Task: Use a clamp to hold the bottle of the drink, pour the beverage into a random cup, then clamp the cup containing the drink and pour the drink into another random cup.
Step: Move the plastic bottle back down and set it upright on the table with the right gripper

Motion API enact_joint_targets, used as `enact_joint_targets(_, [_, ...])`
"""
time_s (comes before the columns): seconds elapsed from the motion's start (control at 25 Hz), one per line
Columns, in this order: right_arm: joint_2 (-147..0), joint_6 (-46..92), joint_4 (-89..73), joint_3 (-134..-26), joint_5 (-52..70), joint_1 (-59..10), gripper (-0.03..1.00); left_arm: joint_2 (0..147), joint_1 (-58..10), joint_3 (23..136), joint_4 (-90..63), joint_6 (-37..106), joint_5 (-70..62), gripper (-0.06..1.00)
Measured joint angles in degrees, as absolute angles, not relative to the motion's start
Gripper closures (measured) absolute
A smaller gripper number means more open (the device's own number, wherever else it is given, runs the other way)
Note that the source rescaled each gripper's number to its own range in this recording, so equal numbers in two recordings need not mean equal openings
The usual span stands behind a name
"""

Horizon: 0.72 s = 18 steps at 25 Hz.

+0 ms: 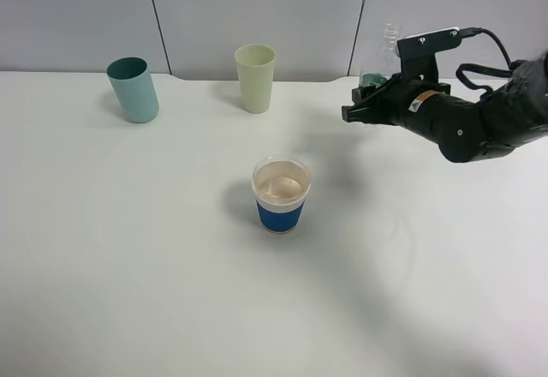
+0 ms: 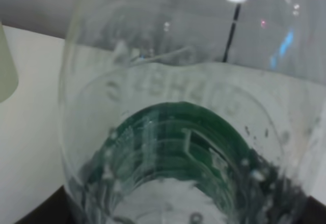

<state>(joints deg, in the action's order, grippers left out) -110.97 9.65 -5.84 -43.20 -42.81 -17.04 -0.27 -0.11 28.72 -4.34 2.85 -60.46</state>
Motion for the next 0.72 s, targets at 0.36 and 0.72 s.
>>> enact_joint_targets(0.36, [-116.36, 9.65, -5.83, -43.25, -49.25, -17.04, 0.97, -0.27, -0.11, 28.72, -4.34, 2.85, -60.46, -0.06])
enact_joint_targets(0.72, [-119.66, 9.65, -5.9, -43.3, -50.9, -17.04, 0.97, -0.27, -0.11, 28.72, -4.34, 2.85, -60.46, -0.06])
